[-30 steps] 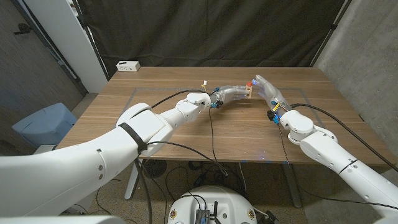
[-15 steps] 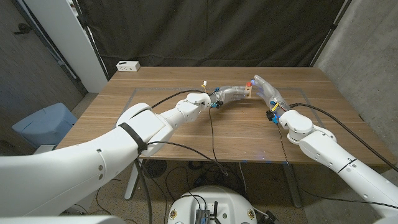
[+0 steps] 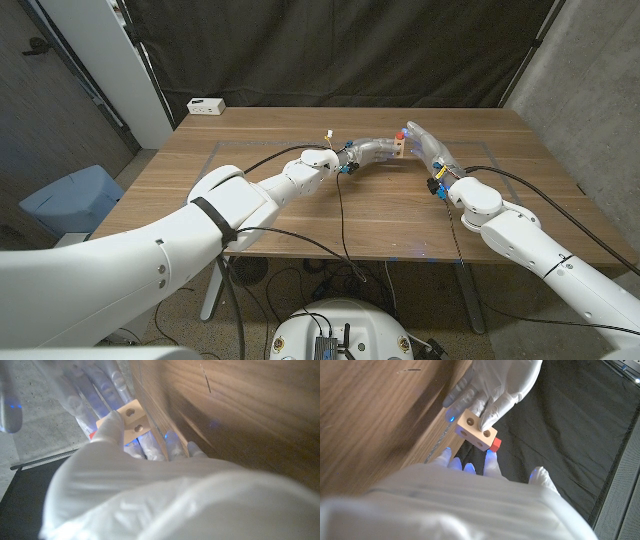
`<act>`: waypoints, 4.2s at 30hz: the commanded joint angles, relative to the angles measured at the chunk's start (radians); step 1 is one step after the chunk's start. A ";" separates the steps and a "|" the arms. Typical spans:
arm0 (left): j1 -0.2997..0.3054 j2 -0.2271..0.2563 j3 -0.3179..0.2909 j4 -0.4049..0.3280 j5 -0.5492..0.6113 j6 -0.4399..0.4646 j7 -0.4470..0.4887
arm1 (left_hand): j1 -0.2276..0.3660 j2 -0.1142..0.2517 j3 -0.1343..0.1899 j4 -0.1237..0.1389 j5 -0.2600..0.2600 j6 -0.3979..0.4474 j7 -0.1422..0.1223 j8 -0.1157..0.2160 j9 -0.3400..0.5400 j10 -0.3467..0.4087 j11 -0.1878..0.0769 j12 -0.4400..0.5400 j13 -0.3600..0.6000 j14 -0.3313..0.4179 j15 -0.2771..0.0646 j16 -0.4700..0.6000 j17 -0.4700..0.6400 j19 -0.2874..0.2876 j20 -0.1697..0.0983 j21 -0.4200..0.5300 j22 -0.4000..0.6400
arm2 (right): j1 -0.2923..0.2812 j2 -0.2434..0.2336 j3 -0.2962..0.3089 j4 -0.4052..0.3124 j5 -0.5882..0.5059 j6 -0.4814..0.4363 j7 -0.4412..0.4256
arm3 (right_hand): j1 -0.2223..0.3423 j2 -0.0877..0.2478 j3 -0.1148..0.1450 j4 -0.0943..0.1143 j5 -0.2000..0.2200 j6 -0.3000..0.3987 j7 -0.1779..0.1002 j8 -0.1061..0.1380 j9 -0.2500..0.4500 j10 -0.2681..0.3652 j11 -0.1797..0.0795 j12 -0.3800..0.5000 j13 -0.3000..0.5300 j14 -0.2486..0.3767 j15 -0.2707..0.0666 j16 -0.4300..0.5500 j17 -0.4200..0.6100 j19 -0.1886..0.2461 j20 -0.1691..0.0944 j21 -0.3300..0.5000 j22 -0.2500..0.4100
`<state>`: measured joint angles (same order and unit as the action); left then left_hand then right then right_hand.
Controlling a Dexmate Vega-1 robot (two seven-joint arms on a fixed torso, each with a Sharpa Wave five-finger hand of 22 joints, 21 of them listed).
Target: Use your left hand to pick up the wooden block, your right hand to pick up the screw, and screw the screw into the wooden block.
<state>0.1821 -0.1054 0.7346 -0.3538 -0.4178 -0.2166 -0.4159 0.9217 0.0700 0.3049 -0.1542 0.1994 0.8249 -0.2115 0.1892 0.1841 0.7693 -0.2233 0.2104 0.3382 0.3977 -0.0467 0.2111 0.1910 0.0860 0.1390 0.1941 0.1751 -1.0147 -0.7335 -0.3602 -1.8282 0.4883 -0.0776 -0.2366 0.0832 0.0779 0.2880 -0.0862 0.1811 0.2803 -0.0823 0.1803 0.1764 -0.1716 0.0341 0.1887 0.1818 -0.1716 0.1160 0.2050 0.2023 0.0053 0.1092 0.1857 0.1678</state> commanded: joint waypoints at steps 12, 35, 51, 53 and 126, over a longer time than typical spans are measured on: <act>0.006 -0.001 -0.001 -0.001 -0.004 -0.012 -0.014 | 0.000 0.004 0.002 0.002 0.005 0.017 0.010 0.009 0.005 0.004 0.004 0.006 0.003 0.003 -0.057 0.003 0.003 -0.003 0.003 0.005 0.004 | -0.033 -0.015 0.008 -0.044 0.000 -0.011 -0.018 | -0.003 0.000 0.007 0.000 0.006 0.003 0.002 0.004 0.002 -0.038 0.002 0.002 0.003 -0.083 0.006 -0.001 0.001 0.003 0.002 0.005 0.003; 0.016 0.002 -0.008 -0.002 -0.003 -0.039 -0.037 | -0.001 0.004 0.002 0.002 0.006 0.016 0.011 0.008 0.005 0.004 0.004 0.006 0.003 0.003 -0.056 0.003 0.002 -0.003 0.002 0.005 0.004 | -0.070 -0.028 0.018 -0.086 -0.001 -0.019 -0.036 | -0.003 0.001 0.008 0.000 0.006 0.005 0.003 0.005 0.003 -0.036 0.002 0.003 0.003 -0.081 0.005 -0.001 0.001 0.004 0.002 0.005 0.003; 0.011 -0.002 -0.005 -0.001 0.001 -0.027 -0.029 | -0.001 0.004 0.002 0.002 0.005 0.017 0.013 0.009 0.005 0.005 0.004 0.007 0.003 0.003 -0.056 0.003 0.003 -0.003 0.003 0.005 0.004 | -0.092 -0.040 0.029 -0.113 -0.003 -0.028 -0.047 | -0.004 0.001 0.009 0.000 0.006 0.007 0.003 0.005 0.003 -0.036 0.002 0.004 0.003 -0.081 0.004 -0.001 0.001 0.005 0.002 0.005 0.003; 0.010 -0.004 -0.005 -0.001 0.001 -0.023 -0.027 | 0.000 0.004 0.002 0.001 0.005 0.019 0.011 0.009 0.005 0.005 0.004 0.007 0.003 0.003 -0.056 0.003 0.002 -0.002 0.003 0.005 0.004 | -0.095 -0.042 0.030 -0.115 -0.002 -0.029 -0.046 | -0.003 0.001 0.009 -0.001 0.006 0.007 0.003 0.005 0.003 -0.037 0.002 0.004 0.003 -0.081 0.004 -0.001 0.001 0.005 0.002 0.005 0.003; 0.010 0.001 0.001 -0.003 0.001 -0.037 -0.038 | -0.002 0.004 0.002 0.002 0.005 0.020 0.013 0.010 0.005 0.007 0.004 0.007 0.003 0.005 -0.056 0.004 0.003 -0.002 0.004 0.005 0.004 | -0.147 -0.065 0.083 -0.154 -0.011 -0.022 -0.077 | -0.001 0.001 0.012 -0.004 0.006 0.009 0.000 0.005 0.003 -0.029 0.004 0.007 0.002 -0.077 0.005 0.000 0.000 0.013 0.000 0.007 0.003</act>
<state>0.1871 -0.1078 0.7376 -0.3539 -0.4178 -0.2252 -0.4325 0.9250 0.0668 0.3061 -0.1557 0.1994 0.8260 -0.2059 0.1894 0.1841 0.7724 -0.2190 0.2103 0.3382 0.3977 -0.0467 0.2111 0.1910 0.0860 0.1390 0.1941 0.1751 -1.1570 -0.7992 -0.2980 -1.9961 0.4819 -0.1160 -0.3079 0.0832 0.0780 0.2908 -0.0888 0.1811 0.2857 -0.0769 0.1814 0.1769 -0.1716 0.0340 0.1887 0.1818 -0.1717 0.1159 0.2050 0.2000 0.0073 0.1072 0.1857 0.1678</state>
